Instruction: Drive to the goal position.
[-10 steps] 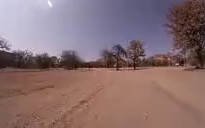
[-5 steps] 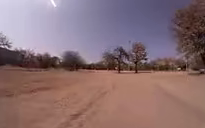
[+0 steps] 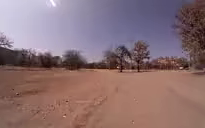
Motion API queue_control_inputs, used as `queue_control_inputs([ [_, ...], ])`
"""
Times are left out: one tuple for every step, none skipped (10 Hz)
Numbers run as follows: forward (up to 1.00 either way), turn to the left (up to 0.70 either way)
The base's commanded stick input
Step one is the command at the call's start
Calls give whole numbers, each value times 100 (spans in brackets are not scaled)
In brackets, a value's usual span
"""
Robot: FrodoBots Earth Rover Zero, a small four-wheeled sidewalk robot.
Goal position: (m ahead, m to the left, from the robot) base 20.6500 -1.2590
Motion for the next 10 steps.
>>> queue_control_inputs([
  [100,0],
  [100,0],
  [100,0],
  [100,0],
  [100,0],
  [100,0],
  [100,0],
  [100,0],
  [100,0],
  [100,0],
])
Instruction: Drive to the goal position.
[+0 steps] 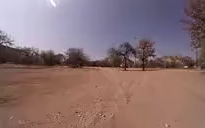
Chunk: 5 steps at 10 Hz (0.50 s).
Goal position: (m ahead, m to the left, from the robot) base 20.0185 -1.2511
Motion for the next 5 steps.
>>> queue_control_inputs([
  [100,0],
  [100,0],
  [100,0],
  [100,0],
  [100,0],
])
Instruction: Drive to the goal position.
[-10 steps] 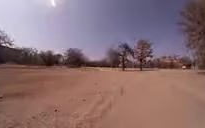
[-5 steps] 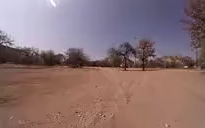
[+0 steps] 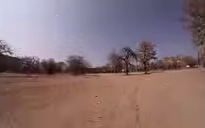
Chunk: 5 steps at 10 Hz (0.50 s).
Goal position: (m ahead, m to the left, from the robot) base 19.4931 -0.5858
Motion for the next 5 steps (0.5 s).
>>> queue_control_inputs([
  [100,0],
  [100,0],
  [100,0],
  [100,0],
  [100,0],
])
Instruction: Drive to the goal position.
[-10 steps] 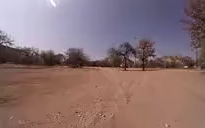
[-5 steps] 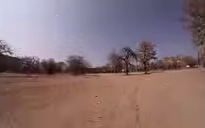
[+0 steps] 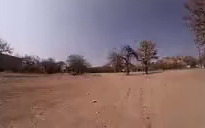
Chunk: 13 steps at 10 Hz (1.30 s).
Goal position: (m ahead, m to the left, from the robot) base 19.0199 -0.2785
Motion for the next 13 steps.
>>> queue_control_inputs([
  [100,0],
  [100,0],
  [100,0],
  [100,0],
  [100,0],
  [100,0],
  [100,0],
  [100,0],
  [100,0],
  [100,0],
  [100,0],
  [100,0],
  [100,0],
])
